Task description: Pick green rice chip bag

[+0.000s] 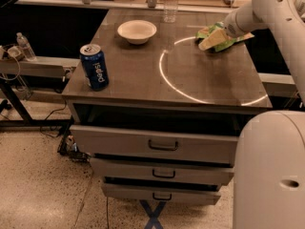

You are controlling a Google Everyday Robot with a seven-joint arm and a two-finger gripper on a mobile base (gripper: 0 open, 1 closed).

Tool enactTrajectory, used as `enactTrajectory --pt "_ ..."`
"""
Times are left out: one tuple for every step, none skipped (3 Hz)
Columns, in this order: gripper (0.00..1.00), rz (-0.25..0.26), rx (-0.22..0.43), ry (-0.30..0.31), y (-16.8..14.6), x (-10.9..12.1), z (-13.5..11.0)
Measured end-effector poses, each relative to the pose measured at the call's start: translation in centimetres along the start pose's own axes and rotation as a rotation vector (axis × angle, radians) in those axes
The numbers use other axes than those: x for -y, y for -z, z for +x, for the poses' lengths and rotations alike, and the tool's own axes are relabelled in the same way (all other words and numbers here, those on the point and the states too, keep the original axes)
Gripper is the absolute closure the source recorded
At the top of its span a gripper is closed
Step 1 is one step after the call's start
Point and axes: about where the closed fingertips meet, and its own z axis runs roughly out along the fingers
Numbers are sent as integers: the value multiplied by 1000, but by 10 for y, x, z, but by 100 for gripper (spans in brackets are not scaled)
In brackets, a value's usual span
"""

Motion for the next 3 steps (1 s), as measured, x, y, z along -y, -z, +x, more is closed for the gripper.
enactTrajectory --pt "34 17 -25 -50 -13 8 11" --pt "57 21 -44 -69 -16 10 20" --pt "80 8 -73 -72 -10 7 30"
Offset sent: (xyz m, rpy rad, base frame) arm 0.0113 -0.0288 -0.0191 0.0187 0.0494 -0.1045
